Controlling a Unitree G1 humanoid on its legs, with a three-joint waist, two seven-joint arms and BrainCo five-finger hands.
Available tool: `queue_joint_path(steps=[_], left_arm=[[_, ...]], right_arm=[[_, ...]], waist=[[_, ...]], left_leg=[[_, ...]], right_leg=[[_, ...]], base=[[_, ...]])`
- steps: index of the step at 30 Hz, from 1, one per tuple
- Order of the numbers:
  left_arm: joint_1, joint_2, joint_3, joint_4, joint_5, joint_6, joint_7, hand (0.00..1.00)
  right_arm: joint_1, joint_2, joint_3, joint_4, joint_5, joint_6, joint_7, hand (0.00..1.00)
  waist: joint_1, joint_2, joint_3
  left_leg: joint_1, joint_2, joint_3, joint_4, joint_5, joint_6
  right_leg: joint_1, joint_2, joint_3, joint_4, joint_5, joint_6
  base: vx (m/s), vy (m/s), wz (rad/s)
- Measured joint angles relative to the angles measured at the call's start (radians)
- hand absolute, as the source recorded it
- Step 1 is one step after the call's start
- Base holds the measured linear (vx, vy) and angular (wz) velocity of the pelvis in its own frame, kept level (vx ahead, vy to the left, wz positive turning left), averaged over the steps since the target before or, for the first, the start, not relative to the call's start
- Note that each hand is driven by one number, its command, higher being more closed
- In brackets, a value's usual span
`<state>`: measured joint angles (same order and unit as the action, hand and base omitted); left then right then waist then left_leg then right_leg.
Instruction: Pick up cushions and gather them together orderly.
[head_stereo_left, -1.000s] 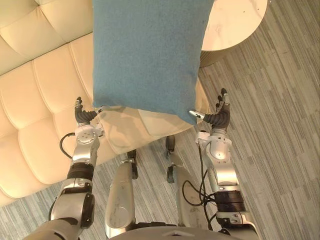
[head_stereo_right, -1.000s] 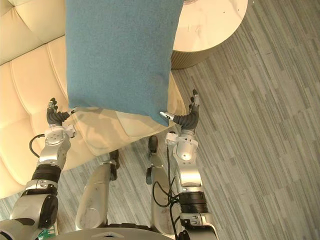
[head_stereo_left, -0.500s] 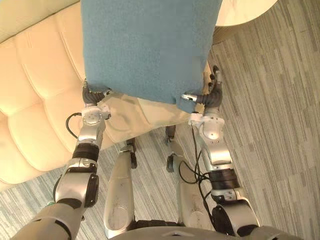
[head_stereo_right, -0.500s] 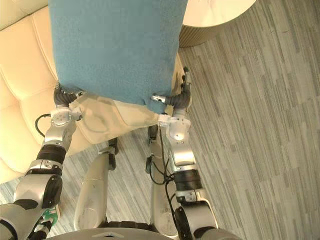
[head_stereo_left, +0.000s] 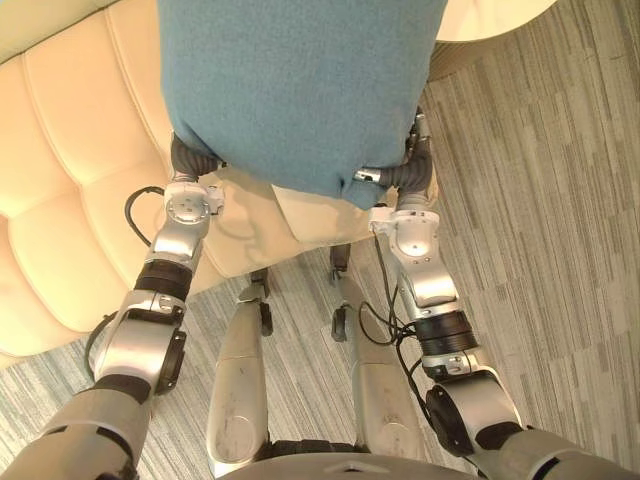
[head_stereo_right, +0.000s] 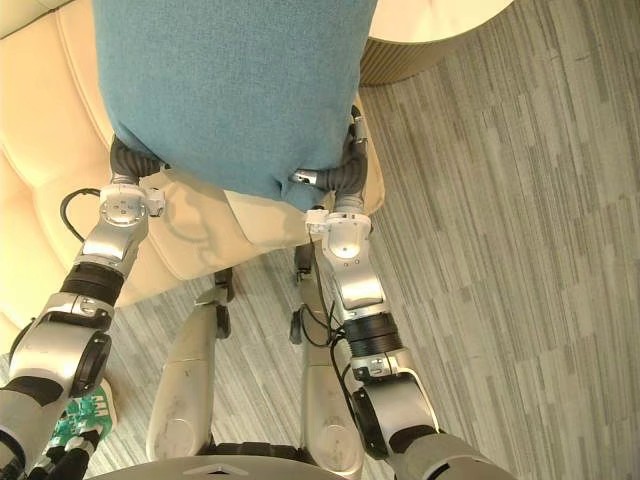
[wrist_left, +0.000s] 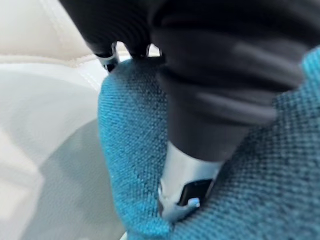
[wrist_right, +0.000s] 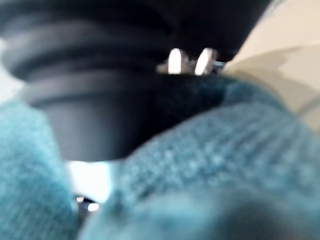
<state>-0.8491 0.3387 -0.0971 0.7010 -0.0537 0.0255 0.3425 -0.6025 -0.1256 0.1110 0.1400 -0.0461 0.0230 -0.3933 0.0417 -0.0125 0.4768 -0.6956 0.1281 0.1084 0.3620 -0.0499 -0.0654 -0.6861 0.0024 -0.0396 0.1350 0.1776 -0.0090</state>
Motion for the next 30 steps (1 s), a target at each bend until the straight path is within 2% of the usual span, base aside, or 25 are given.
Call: queue_joint_path(steps=[4,12,16,20,25,27,29,30], left_arm=[[-0.031,0.040,-0.055,0.000,0.020,0.000,-0.008,1.00],[-0.037,0.076,-0.086,-0.031,0.018,0.000,-0.029,1.00],[0.042,0.083,-0.079,-0.140,0.015,-0.003,-0.033,1.00],[0.156,0.034,-0.068,-0.209,-0.004,-0.009,-0.052,1.00],[0.359,-0.054,-0.033,-0.342,-0.021,-0.013,-0.066,1.00],[0.455,-0.101,-0.023,-0.393,-0.021,-0.014,-0.069,1.00],[0.591,-0.154,-0.020,-0.475,-0.022,-0.016,-0.087,1.00],[0.620,-0.163,-0.021,-0.494,-0.022,-0.017,-0.091,1.00]], right_arm=[[-0.035,-0.042,0.006,0.043,0.000,0.001,0.016,1.00],[-0.026,-0.052,0.040,0.045,0.003,0.001,0.051,1.00],[0.038,-0.046,0.042,0.032,0.019,0.002,0.065,1.00],[0.155,-0.037,0.023,-0.028,0.019,0.003,0.065,1.00],[0.356,-0.001,-0.009,-0.169,0.017,0.003,0.086,1.00],[0.434,0.002,-0.012,-0.196,0.008,0.003,0.091,1.00],[0.541,0.012,-0.018,-0.243,0.000,0.003,0.111,1.00],[0.562,0.014,-0.018,-0.256,0.000,0.003,0.117,1.00]], waist=[[-0.002,0.000,0.000],[0.004,-0.001,0.000],[0.009,-0.001,-0.001],[0.005,-0.001,-0.003],[-0.003,-0.002,-0.010],[-0.003,-0.002,-0.051],[-0.002,-0.002,-0.126],[-0.002,-0.001,-0.136]], left_leg=[[0.001,0.003,0.000,-0.002,0.010,-0.001],[0.051,-0.001,0.010,-0.030,0.024,-0.001],[0.111,-0.005,0.030,-0.051,0.025,-0.002],[0.189,-0.011,0.033,-0.074,0.025,-0.002],[0.287,-0.022,0.036,-0.092,0.009,0.003],[0.310,-0.024,0.040,-0.092,-0.004,0.006],[0.335,-0.025,0.046,-0.101,-0.018,0.009],[0.343,-0.025,0.049,-0.105,-0.022,0.007]], right_leg=[[0.012,0.003,0.000,-0.025,0.024,-0.002],[0.057,0.000,0.006,-0.048,0.035,-0.001],[0.094,-0.002,0.022,-0.048,0.030,0.001],[0.164,-0.006,0.024,-0.047,0.010,0.006],[0.221,-0.014,0.026,0.028,-0.052,0.012],[0.233,-0.018,0.027,0.049,-0.077,0.015],[0.246,-0.021,0.027,0.065,-0.101,0.016],[0.258,-0.021,0.027,0.065,-0.105,0.017]], base=[[-0.01,-0.027,-0.01],[0.01,-0.017,0.00],[0.05,-0.029,-0.10],[0.05,-0.019,0.01],[0.03,-0.019,0.03],[0.04,-0.011,-0.02],[0.07,0.002,-0.04],[0.08,0.006,-0.06]])
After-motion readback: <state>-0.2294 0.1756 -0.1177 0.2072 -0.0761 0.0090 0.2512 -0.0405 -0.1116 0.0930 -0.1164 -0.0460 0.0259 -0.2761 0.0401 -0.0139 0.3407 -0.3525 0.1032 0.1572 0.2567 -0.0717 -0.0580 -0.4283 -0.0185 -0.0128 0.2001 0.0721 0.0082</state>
